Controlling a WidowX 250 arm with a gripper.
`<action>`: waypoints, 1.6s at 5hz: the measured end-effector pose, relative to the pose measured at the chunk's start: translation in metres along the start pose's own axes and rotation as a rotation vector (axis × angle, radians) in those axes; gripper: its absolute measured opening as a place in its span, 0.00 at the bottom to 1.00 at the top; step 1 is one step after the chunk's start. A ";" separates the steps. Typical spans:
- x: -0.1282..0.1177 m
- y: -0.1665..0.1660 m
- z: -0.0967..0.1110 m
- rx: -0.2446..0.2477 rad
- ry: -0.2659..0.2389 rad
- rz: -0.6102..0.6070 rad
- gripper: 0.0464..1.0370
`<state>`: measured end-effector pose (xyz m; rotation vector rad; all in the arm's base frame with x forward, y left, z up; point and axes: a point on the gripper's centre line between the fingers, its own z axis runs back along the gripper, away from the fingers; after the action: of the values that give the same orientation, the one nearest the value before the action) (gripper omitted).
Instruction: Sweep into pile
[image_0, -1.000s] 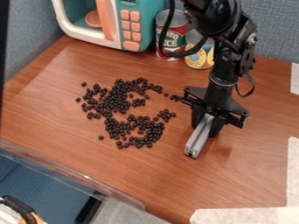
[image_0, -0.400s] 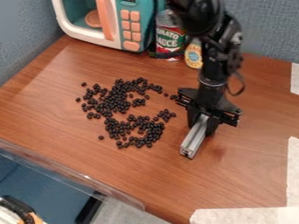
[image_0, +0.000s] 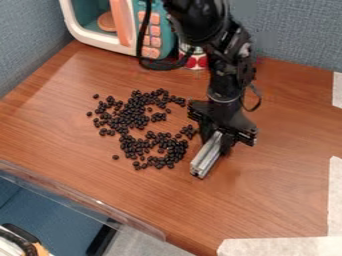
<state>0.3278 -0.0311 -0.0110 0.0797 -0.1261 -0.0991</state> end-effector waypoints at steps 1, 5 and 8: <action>0.001 0.013 -0.001 0.032 -0.035 -0.035 0.35; 0.000 0.074 -0.005 0.071 -0.034 0.057 0.35; 0.005 0.046 0.020 0.005 -0.086 -0.013 0.35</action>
<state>0.3340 0.0126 0.0129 0.0810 -0.2115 -0.1155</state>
